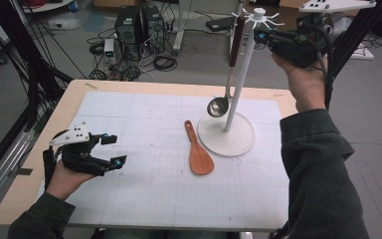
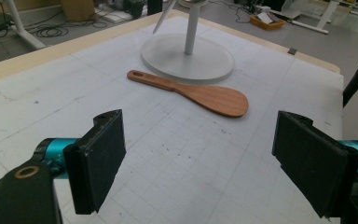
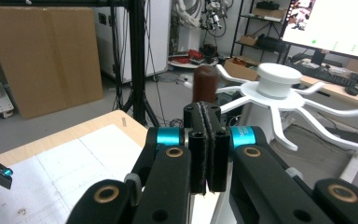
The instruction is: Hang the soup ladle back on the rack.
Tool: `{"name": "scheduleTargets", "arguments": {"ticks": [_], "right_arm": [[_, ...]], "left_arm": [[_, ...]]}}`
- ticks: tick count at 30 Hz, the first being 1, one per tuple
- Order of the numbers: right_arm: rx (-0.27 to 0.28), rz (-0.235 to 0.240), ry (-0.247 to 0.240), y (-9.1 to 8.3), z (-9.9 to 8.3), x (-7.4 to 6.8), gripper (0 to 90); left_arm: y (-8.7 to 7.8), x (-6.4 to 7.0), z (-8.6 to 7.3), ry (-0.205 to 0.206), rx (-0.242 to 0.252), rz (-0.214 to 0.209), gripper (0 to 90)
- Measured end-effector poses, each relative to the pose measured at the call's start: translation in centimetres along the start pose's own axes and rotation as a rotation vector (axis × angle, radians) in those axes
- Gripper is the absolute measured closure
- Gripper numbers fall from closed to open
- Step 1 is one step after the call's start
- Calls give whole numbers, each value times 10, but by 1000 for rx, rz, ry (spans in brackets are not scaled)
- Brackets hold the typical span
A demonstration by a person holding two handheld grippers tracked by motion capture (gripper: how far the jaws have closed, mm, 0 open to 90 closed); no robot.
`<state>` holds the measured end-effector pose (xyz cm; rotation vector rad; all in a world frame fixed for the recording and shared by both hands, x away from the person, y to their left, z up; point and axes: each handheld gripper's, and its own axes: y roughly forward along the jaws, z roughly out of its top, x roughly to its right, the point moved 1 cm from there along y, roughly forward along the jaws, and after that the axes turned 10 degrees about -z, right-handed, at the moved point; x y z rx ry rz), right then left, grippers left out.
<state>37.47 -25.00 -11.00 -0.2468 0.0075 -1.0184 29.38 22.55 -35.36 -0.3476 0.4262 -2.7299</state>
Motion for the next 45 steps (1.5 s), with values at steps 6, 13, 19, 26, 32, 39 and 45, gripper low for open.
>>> {"name": "scheduleTargets", "arguments": {"ticks": [6, 13, 19, 26, 32, 39, 45], "right_arm": [[-4, 5, -12, 7, 1, -6, 899], [4, 14, -13, 0, -1, -5, 899], [-12, -2, 1, -9, -12, 4, 898], [-4, -27, 30, -17, -15, 17, 898], [-14, -57, 43, -21, -16, 28, 899], [4, -65, 46, -22, -12, 34, 898], [4, -42, 35, -18, -6, 26, 898]], "left_arm": [[-1, 0, 0, 1, 0, 2, 177], [0, 0, 0, -1, 2, 2, 177], [0, 1, 0, 0, 0, 1, 177], [1, 0, 0, 1, -2, 3, 177], [0, 0, 0, 0, -2, 5, 177], [1, 0, 0, 2, -7, 3, 177], [1, 0, 0, 1, -5, 3, 177]]}}
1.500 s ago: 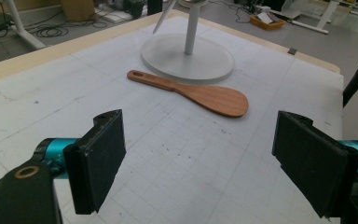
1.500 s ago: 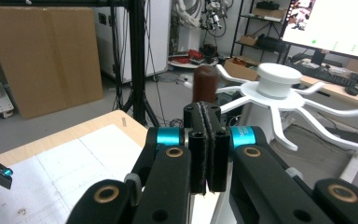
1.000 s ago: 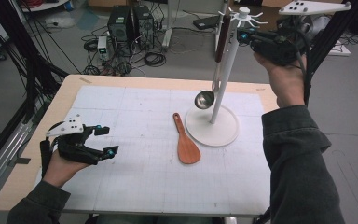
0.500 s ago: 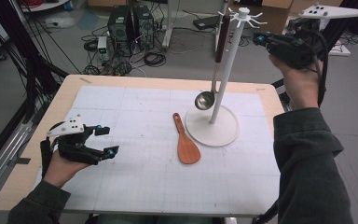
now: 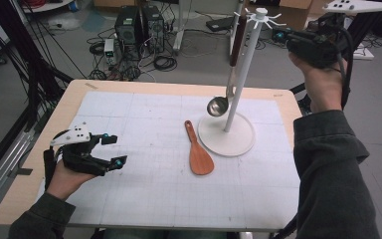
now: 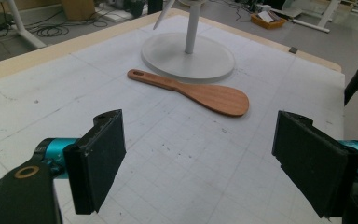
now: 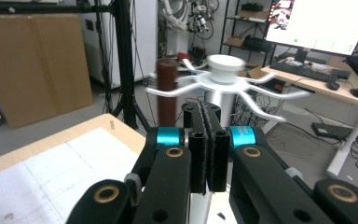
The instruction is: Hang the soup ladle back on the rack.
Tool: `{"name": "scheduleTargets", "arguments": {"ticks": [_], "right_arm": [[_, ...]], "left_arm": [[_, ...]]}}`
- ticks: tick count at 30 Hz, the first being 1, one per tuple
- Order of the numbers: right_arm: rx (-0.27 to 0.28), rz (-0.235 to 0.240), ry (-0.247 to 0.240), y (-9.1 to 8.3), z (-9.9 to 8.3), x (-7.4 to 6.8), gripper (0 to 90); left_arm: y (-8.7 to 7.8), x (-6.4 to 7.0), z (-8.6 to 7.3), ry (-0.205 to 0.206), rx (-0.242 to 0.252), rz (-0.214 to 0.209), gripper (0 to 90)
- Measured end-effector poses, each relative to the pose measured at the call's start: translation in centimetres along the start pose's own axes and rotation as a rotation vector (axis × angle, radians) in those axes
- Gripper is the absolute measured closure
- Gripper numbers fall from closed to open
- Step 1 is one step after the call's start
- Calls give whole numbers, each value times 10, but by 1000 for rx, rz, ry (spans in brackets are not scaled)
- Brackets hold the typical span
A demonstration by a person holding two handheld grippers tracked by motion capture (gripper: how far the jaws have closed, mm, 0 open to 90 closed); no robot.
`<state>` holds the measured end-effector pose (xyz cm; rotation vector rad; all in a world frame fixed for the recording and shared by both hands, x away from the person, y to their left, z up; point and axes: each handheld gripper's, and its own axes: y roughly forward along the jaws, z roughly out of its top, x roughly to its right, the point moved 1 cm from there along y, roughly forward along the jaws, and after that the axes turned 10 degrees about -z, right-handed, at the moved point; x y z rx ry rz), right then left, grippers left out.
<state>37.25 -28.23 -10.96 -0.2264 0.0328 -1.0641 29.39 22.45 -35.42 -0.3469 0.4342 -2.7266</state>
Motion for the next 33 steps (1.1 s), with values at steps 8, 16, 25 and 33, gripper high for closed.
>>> {"name": "scheduleTargets", "arguments": {"ticks": [8, 16, 25, 33], "right_arm": [[10, 9, -5, -3, 1, -1, 899], [0, -6, 18, -4, -5, 11, 899], [13, 17, 26, 3, -6, 11, 898], [21, 34, -2, 9, -3, -2, 898]], "left_arm": [[-1, -1, 0, 1, 2, 2, 177], [0, 0, 0, -1, 2, -1, 177], [1, -1, 0, -1, 0, 1, 177], [1, 0, 0, 0, 0, -2, 177]]}}
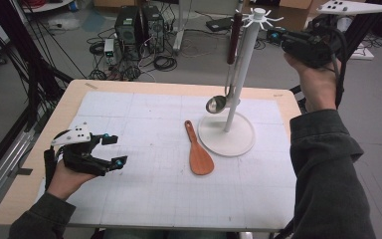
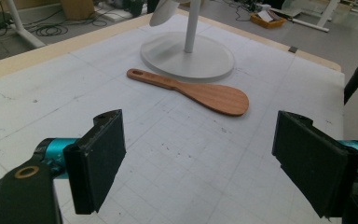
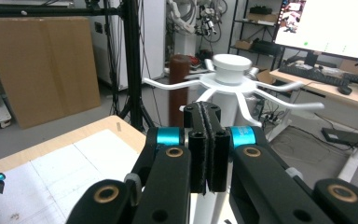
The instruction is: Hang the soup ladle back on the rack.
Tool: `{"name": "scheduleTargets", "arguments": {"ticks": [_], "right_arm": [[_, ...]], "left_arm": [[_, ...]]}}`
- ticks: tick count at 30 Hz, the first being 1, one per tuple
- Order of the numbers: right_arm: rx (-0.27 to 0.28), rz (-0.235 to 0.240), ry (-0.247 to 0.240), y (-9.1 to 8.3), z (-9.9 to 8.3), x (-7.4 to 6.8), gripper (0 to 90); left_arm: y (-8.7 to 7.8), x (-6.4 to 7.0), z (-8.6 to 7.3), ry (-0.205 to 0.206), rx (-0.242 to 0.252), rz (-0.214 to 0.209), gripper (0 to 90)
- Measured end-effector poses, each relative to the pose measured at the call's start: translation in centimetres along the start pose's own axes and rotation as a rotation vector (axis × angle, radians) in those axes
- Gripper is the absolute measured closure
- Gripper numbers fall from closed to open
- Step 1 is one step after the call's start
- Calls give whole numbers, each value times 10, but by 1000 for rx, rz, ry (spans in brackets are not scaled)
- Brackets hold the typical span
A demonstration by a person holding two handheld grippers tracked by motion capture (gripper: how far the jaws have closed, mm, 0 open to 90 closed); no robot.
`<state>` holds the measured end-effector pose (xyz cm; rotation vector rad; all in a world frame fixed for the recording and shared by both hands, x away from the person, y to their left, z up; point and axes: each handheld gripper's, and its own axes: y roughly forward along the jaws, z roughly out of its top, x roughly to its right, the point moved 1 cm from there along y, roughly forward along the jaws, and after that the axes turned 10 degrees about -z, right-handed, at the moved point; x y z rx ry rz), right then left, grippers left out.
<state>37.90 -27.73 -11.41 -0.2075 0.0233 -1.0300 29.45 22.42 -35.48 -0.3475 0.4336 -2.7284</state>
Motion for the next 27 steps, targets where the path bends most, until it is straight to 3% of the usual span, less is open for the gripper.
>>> {"name": "scheduleTargets", "arguments": {"ticks": [17, 20, 27], "right_arm": [[-5, 13, -37, 5, 3, -18, 894], [-1, 41, -20, 3, -2, -20, 833], [-49, 77, -3, 5, -23, -29, 709]], "left_arm": [[-2, 0, 0, 0, 4, 3, 177], [-2, -1, 0, -1, 0, 3, 177], [-2, -2, -2, 0, -6, 6, 173]]}}
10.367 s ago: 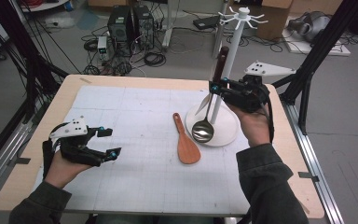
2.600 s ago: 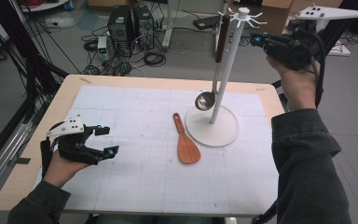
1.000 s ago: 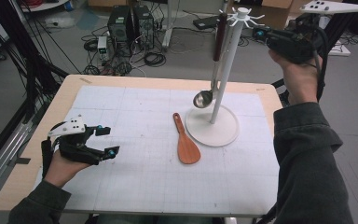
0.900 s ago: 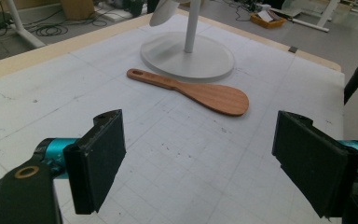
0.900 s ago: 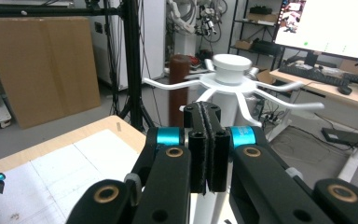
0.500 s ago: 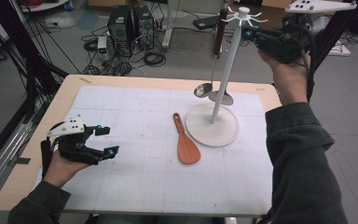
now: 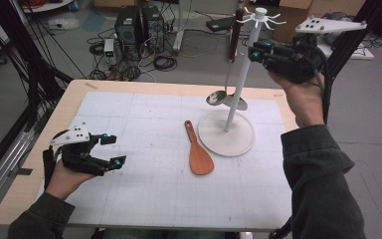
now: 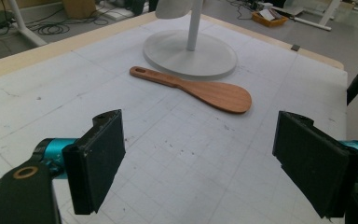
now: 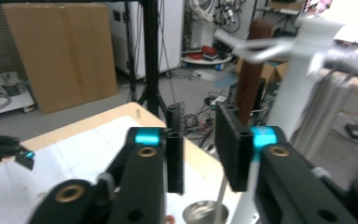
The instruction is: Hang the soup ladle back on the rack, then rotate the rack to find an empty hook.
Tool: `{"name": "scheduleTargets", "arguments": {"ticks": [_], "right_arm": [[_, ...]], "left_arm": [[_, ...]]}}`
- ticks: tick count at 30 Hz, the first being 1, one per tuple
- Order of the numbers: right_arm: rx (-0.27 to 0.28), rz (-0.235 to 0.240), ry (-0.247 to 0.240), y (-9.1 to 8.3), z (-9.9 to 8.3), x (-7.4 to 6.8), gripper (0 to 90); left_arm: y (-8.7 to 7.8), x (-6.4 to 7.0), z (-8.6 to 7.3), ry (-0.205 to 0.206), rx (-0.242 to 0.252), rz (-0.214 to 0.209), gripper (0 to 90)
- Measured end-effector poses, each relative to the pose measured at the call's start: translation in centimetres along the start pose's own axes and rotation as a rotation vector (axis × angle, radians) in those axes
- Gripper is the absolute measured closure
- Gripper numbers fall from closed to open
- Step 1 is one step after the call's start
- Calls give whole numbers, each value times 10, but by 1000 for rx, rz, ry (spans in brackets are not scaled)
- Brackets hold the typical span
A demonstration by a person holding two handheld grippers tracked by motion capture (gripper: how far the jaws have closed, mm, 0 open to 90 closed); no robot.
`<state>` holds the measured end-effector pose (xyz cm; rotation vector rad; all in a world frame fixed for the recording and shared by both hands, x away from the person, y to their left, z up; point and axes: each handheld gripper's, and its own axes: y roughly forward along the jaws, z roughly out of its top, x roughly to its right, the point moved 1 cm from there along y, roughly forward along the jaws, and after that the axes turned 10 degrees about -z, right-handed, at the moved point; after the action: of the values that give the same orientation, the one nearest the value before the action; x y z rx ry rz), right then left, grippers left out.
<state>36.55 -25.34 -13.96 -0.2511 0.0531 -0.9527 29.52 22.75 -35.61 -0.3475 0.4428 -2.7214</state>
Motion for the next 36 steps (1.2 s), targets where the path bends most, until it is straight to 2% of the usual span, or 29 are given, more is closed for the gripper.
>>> {"name": "scheduleTargets", "arguments": {"ticks": [9, 16, 25, 36], "right_arm": [[-48, 57, 20, 13, -33, -18, 566], [-88, 80, 25, 24, -55, -29, 518], [-137, 124, 11, 35, -84, -44, 534], [-180, 166, 30, 45, -116, -53, 577]], "left_arm": [[-2, -1, -1, -2, 3, 5, 171], [-2, -1, -2, -3, 2, 10, 171], [-2, -1, -3, -4, 2, 27, 171], [-3, -1, -4, -4, 2, 35, 171]]}}
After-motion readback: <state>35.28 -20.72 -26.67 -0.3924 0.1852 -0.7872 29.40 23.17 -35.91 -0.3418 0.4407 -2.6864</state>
